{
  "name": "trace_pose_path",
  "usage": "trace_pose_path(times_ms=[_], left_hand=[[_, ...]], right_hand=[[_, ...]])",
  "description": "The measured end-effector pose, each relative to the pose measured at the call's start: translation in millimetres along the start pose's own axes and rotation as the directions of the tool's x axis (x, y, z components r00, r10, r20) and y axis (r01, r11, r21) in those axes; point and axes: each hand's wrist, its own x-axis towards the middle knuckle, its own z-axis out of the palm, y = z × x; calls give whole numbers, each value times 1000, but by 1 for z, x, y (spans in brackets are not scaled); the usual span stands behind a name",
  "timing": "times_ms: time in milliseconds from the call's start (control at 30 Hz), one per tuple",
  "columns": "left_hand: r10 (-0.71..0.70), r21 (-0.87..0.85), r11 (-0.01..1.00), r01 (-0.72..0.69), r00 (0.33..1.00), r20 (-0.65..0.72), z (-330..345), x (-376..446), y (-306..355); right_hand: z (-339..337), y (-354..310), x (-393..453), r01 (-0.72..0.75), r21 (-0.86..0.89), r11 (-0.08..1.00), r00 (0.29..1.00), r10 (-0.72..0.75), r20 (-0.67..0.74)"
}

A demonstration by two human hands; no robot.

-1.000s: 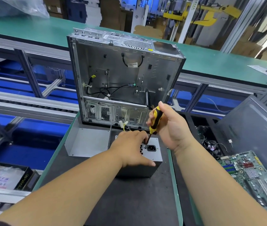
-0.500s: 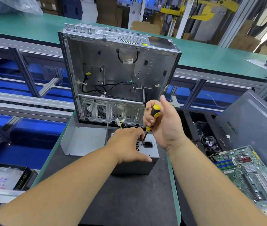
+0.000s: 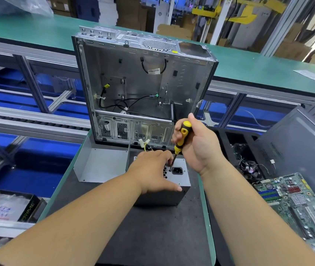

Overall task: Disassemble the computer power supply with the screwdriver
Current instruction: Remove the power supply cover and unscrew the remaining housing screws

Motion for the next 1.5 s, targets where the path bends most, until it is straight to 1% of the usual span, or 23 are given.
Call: trace_pose_path(times_ms=[67, 167, 233, 300, 367, 433, 500, 567, 633, 700, 800, 867, 933, 1033, 1267, 1433, 1500], left_hand=[[-3, -11, 1000, 3, 1000, -4, 1, 0, 0], [-13, -23, 1000, 13, 1000, -2, 1, 1, 0], [-15, -23, 1000, 15, 1000, 2, 1, 2, 0], [-9, -19, 1000, 9, 1000, 3, 0, 2, 0], [-8, -17, 1000, 8, 1000, -4, 0, 1, -1], [-10, -9, 1000, 10, 1000, -8, 0, 1, 0], [-10, -1, 1000, 10, 1000, -4, 0, 0, 0], [-8, 0, 1000, 8, 1000, 4, -1, 0, 1], [-4, 0, 1000, 4, 1000, 4, -1, 0, 1], [-5, -3, 1000, 5, 1000, -4, -1, -1, 2], [-15, -19, 1000, 15, 1000, -16, -1, -2, 2], [-19, -18, 1000, 19, 1000, -18, -1, -2, 2], [-19, -16, 1000, 19, 1000, -15, -2, -1, 3], [-24, -21, 1000, 23, 1000, -14, -1, -2, 2], [-24, -2, 1000, 24, 1000, 0, -1, -1, 2], [-11, 11, 1000, 11, 1000, 10, -3, -1, 2], [-4, -9, 1000, 4, 1000, 21, -5, -2, 3]], right_hand=[[1, 5, -1, 33, 46, 998, 999, -34, 18], [-2, 8, -3, 59, 66, 996, 995, -63, 74], [-5, 8, -3, 59, 43, 997, 991, -63, 121], [-5, 8, -3, 53, -16, 998, 989, -50, 140], [-6, 8, -1, 49, -82, 995, 991, -38, 128], [-5, 5, 0, 35, -103, 994, 995, -25, 96], [-4, 3, 2, 25, -100, 995, 999, -21, 34], [-3, 2, 3, 19, -146, 989, 999, -24, -33], [-2, 4, 4, -1, -142, 990, 998, -8, -63], [1, 6, 2, -7, -79, 997, 999, 4, -40], [2, 8, -1, 14, -2, 1000, 999, -14, 35], [2, 9, -2, 29, 19, 999, 995, -31, 96], [1, 9, -3, 47, 11, 999, 991, -48, 126], [-3, 9, -4, 54, -37, 998, 992, -50, 113], [-12, 10, 1, 86, -88, 992, 996, -86, 8], [-9, 7, 2, 56, -17, 998, 996, -55, 64], [-5, 8, 1, 60, -11, 998, 996, -59, 73]])
